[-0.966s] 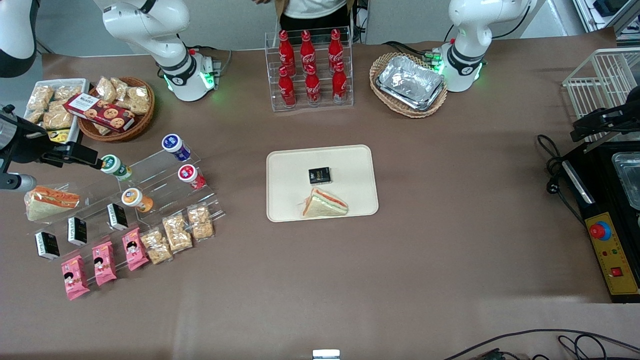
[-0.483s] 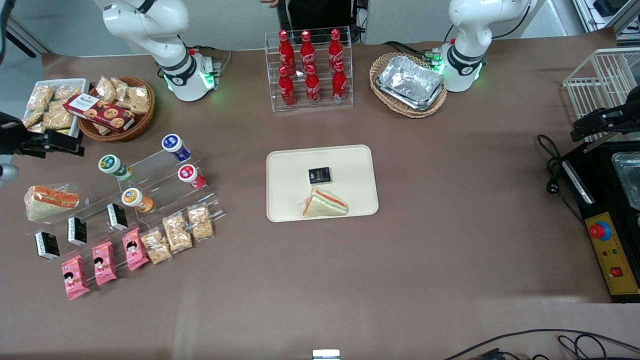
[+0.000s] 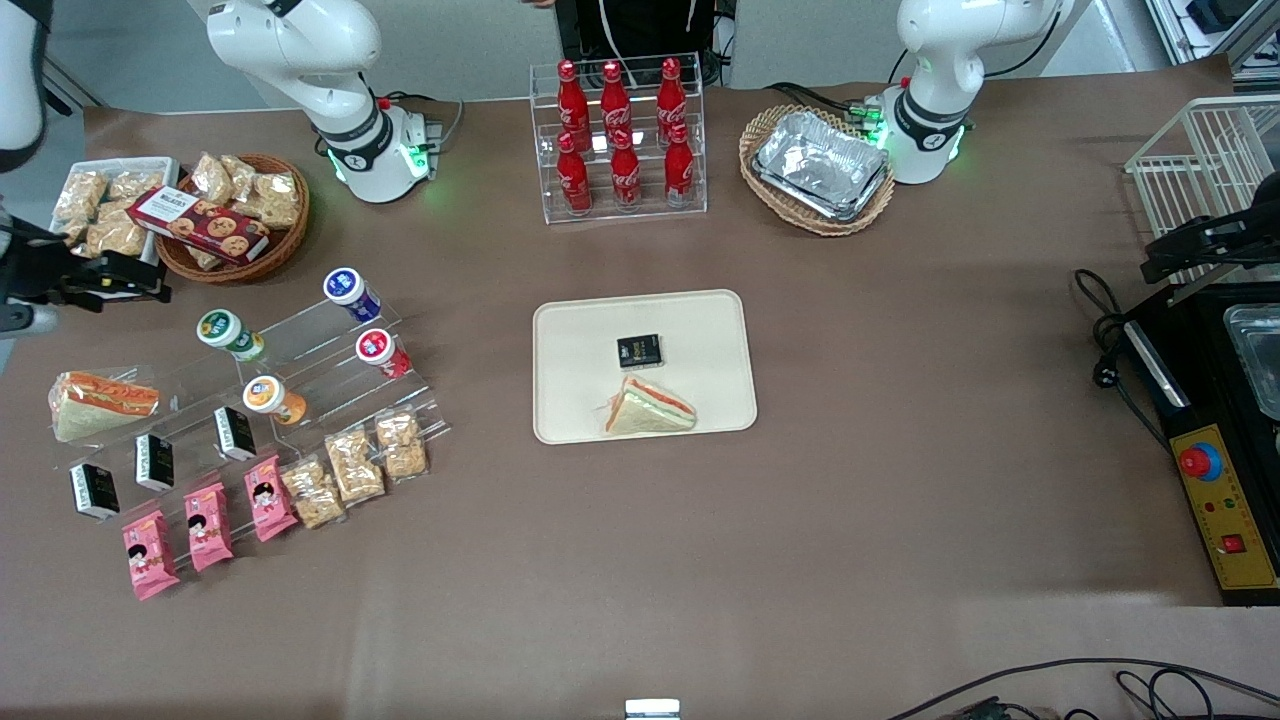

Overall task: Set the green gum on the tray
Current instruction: 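Move the right gripper down toward the green-labelled gum bottle on the rack, then close the right gripper on the green-labelled gum bottle's cap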

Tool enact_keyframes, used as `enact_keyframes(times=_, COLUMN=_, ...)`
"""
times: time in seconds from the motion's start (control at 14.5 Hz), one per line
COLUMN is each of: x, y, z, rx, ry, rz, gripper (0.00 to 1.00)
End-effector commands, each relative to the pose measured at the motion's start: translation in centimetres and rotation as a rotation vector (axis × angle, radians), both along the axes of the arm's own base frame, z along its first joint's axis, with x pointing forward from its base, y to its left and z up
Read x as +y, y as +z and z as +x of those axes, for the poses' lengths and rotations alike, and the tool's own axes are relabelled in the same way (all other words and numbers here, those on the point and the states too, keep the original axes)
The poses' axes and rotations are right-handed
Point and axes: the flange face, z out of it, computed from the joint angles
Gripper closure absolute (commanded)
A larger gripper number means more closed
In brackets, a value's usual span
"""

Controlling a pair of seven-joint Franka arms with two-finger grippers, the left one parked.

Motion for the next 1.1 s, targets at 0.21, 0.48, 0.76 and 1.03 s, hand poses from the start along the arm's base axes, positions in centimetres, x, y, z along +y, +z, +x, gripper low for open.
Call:
enact_keyframes(times=0.21, x=0.1, y=-7.9, z=-3.2, rx=-0.028, ry=0.006, rz=-0.010, gripper=0.00)
enact_keyframes(times=0.48, x=0.2, y=-10.5, z=-3.2, rx=-0.044, ry=0.005, rz=-0.020, gripper=0.00)
enact_keyframes(times=0.76, x=0.5, y=-12.9, z=-3.5, rx=-0.048, ry=0.004, rz=-0.024, gripper=0.01)
enact_keyframes(times=1.03, x=0.8, y=-14.2, z=-3.5, rx=-0.052, ry=0.009, rz=-0.028, gripper=0.07)
